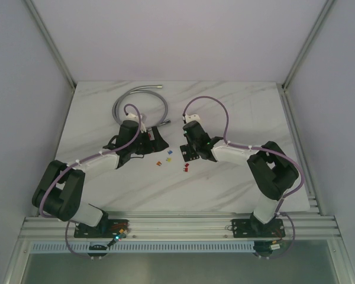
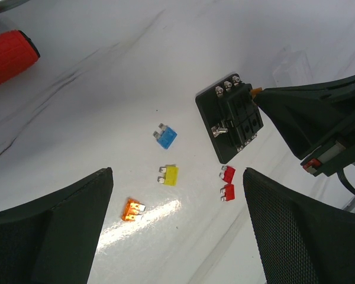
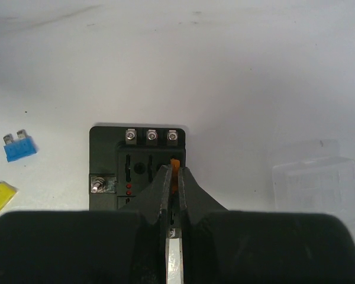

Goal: Snap on the fuse box
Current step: Install the fuse at the fuse box base.

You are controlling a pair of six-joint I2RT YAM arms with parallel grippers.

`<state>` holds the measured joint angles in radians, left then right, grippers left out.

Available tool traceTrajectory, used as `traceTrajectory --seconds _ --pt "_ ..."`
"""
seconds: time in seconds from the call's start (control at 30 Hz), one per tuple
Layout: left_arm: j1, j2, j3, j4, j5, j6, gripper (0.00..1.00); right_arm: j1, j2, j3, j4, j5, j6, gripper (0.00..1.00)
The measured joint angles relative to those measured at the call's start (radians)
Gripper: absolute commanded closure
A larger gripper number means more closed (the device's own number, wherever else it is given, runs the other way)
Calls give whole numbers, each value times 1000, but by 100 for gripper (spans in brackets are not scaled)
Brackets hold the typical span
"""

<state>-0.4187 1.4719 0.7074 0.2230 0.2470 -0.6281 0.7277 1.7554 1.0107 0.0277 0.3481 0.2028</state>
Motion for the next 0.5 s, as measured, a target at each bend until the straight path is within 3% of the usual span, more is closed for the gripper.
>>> traceTrajectory --seconds 0.5 --pt "0 0 0 0 4 0 0 0 -1 0 -2 -4 -14 81"
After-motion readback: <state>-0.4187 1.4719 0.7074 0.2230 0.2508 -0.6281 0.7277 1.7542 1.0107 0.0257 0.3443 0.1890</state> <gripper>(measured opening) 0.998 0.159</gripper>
